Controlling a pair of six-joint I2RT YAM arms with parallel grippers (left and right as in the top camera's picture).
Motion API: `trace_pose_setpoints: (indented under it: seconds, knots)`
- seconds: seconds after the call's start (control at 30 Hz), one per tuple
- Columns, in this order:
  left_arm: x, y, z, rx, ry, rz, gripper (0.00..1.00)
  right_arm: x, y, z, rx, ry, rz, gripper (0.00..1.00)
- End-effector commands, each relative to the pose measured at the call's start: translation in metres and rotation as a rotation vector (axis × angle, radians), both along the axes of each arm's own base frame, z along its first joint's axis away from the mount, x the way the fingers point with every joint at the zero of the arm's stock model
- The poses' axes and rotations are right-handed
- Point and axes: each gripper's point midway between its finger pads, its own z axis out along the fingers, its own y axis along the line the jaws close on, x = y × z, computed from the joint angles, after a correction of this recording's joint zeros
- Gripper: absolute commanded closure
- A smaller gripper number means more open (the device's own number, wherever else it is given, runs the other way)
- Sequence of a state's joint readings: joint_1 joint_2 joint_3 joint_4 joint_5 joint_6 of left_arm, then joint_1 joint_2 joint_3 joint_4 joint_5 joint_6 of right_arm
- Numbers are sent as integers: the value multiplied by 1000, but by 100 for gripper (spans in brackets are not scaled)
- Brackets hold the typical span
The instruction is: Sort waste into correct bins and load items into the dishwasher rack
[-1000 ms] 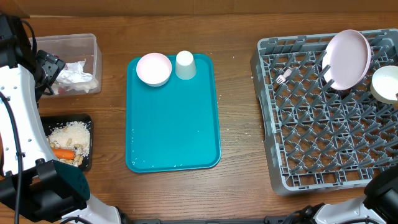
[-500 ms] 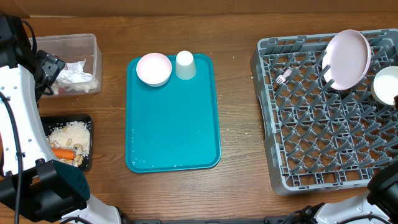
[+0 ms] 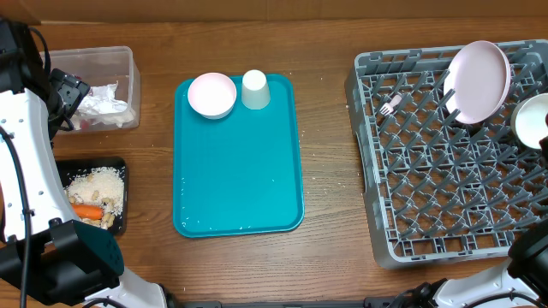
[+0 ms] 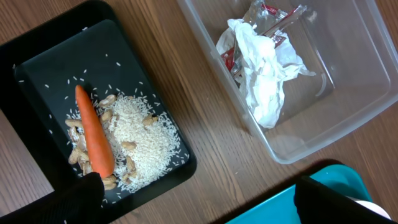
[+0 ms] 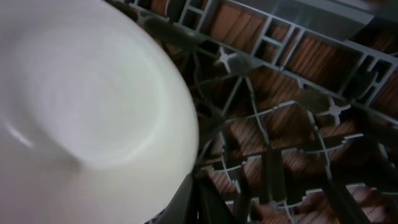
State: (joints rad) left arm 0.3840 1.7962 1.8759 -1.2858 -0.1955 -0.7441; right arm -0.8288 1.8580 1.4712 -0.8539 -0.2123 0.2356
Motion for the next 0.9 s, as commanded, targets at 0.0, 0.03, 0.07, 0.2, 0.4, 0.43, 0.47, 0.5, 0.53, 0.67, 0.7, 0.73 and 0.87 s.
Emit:
trace_pose_setpoints:
  seconds: [0.0,0.03,0.07,0.2,0.4,0.43,0.47,0.5,0.53,0.67,0.7,0.73,0.87]
  knots:
    - [0,1,3,18,0,-10,1,-6,3,-20,1,36,0,96]
    - [0,1,3,18,0,-10,0,-7,4,-24,3,37,0,96]
    - [0,1,3,18,0,-10,0,-8,5,-27,3,37,1,96]
    - [0,1,3,18,0,-10,0,-7,4,-31,-5,29,0,96]
    - [0,1,3,18,0,-10,0,4,12,-25,40,-34,31,96]
    - [0,1,3,18,0,-10,0,7,15,-21,54,-55,40,96]
    - [0,1,3,18,0,-10,0,9,17,-16,64,-71,47,96]
    - [0,1,3,18,0,-10,0,10,18,-10,66,-79,47,96]
    - [0,1,3,18,0,-10,0,10,18,-3,61,-86,44,96]
    - [0,1,3,18,0,-10,0,8,20,39,18,-127,39,96]
    - [0,1,3,18,0,-10,0,7,20,53,8,-144,26,96]
    - [0,1,3,18,0,-10,0,7,22,67,-7,-166,25,96]
    - [0,1,3,18,0,-10,0,6,28,121,-98,-264,42,96]
